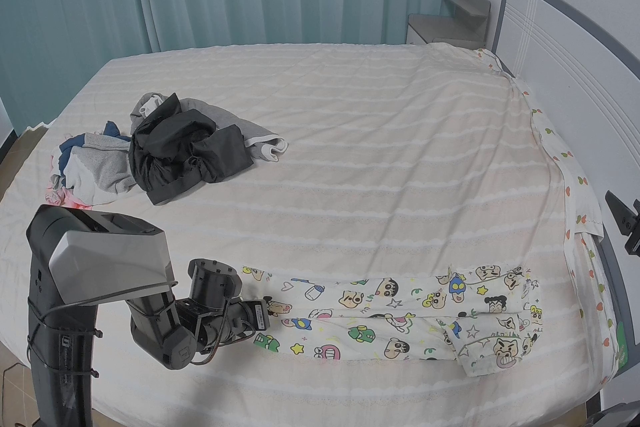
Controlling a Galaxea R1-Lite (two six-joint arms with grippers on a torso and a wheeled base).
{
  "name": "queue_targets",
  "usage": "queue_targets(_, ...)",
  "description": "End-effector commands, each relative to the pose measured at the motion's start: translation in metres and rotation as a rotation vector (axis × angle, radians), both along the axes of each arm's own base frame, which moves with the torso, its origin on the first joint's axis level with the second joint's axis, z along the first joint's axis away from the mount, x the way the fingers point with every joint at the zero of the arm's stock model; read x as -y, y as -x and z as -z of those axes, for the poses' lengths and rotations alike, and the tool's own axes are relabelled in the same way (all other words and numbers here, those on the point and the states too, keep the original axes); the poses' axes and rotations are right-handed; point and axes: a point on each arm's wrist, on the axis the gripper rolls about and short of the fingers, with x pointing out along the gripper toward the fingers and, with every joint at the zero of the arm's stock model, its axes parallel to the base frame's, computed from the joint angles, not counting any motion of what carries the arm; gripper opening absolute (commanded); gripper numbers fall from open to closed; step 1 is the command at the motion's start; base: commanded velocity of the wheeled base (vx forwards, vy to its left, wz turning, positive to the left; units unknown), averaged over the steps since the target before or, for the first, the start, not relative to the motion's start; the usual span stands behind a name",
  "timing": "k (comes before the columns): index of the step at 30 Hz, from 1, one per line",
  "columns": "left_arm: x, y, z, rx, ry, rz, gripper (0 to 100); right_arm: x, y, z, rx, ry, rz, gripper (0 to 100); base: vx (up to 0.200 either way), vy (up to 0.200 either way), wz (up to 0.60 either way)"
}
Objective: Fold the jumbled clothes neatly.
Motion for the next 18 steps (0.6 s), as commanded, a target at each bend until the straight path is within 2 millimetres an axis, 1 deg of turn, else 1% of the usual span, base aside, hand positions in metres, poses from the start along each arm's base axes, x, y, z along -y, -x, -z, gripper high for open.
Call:
queue_targets(1, -0.005, 0.006, -0.01, 0.006, 0.007, -0.006, 0, 0.0, 0.0, 0.0, 0.001, 0.001, -0.001, 100, 0.0, 0.0, 0.0)
queue_targets(5, -0.012, 0.009, -0.017, 0.008, 0.011, -0.02, 0, 0.0, 0.0, 0.0, 0.001, 0.001, -0.001, 100, 0.0, 0.0, 0.0)
queue_targets(6, -0.017, 0.013, -0.021, 0.006, 0.015, -0.031, 0, 0.0, 0.0, 0.0, 0.001, 0.001, 0.001, 100, 0.0, 0.0, 0.0)
queue_targets(11, -0.024, 0.016, -0.021, -0.006, 0.013, -0.052, 0, 0.0, 0.001, 0.0, 0.003, 0.001, 0.001, 100, 0.0, 0.0, 0.0)
queue_targets(18, -0.049, 0.022, -0.027, -0.03, 0.037, -0.087, 0, 0.0, 0.002, -0.001, 0.008, 0.003, 0.001, 100, 0.0, 0.0, 0.0)
